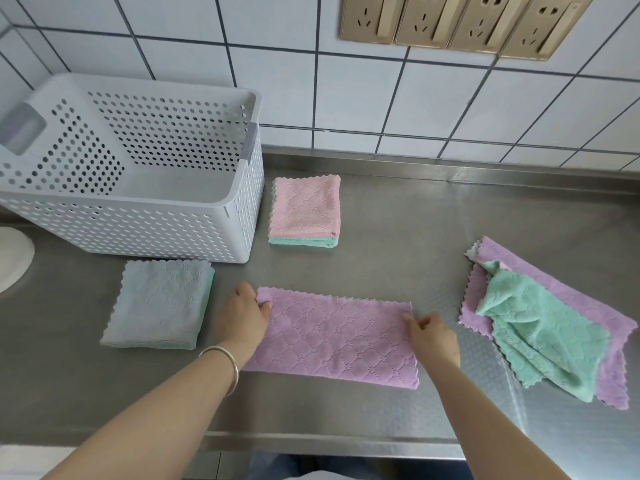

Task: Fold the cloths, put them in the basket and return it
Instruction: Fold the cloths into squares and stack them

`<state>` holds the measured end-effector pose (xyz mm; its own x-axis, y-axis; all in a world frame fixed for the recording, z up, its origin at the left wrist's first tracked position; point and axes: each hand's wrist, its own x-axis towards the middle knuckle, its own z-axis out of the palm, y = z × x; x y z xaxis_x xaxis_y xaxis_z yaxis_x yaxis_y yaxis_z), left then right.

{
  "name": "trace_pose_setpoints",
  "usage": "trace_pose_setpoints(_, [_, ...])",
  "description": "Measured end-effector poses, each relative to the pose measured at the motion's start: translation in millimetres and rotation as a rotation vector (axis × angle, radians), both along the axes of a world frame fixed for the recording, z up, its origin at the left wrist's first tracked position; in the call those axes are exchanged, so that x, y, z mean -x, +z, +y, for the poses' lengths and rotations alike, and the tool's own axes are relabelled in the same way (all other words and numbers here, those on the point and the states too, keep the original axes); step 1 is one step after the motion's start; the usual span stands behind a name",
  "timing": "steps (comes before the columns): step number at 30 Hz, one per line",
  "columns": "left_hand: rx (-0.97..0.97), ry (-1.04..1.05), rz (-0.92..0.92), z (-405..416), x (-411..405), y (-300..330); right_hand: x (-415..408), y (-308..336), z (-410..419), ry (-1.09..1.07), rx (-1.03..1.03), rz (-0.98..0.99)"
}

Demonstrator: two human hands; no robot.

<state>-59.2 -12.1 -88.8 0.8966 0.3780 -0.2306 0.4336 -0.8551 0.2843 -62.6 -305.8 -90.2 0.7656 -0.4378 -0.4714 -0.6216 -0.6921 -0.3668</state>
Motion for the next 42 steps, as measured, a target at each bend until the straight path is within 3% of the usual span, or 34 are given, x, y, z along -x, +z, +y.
trace_pose_setpoints(2, [-0.089,-0.112,-0.167,-4.3,6.2,-3.8,12.0,3.2,2.7,-0.079,-0.04,-0.028])
trace_pose_setpoints(4, [-0.11,-0.35,-0.258,-15.4,12.7,-7.0,26.3,3.0,7.0,-0.096,-0.054,-0.035])
trace_pose_setpoints(7, [-0.145,-0.811,-0.164,-40.0,23.8,-16.6,49.2,1.2,14.0,-0.128,-0.098,-0.043])
trace_pose_setpoints(9, [-0.203,-0.981,-0.062,-52.4,30.6,-24.8,60.1,0.5,18.2,-0.137,-0.103,-0.012])
trace_pose_setpoints(13, [-0.262,-1.079,0.16,-58.2,34.5,-27.3,68.6,0.6,25.6,-0.119,-0.058,0.104])
trace_pose_setpoints(17, [-0.217,-1.111,0.105,-56.9,26.7,-32.3,63.3,3.0,24.7,-0.104,-0.019,0.268])
trace_pose_setpoints(19, [-0.149,-1.074,0.199,-59.7,22.4,-25.6,65.0,7.1,23.6,-0.099,-0.068,0.26])
trace_pose_setpoints(22, [-0.035,-0.955,0.247,-76.6,21.3,-12.4,70.1,12.3,27.6,-0.131,-0.105,0.075])
trace_pose_setpoints(26, [0.625,-0.398,0.214,-98.5,18.1,28.7,73.7,24.3,55.9,-0.105,-0.076,-0.344])
trace_pose_setpoints(30, [0.993,-0.156,0.244,-93.6,10.1,59.8,71.8,27.4,98.8,0.305,0.079,-0.729])
trace_pose_setpoints(32, [0.999,-0.022,0.187,-80.2,7.8,60.2,68.4,29.2,116.6,0.482,0.089,-0.809])
trace_pose_setpoints(34, [0.884,0.007,0.142,-61.5,6.2,50.4,66.0,23.1,126.9,0.569,0.073,-0.809])
trace_pose_setpoints(42, [0.62,0.044,0.033,-7.0,19.4,8.9,67.3,-7.3,139.5,0.866,0.256,-0.442])
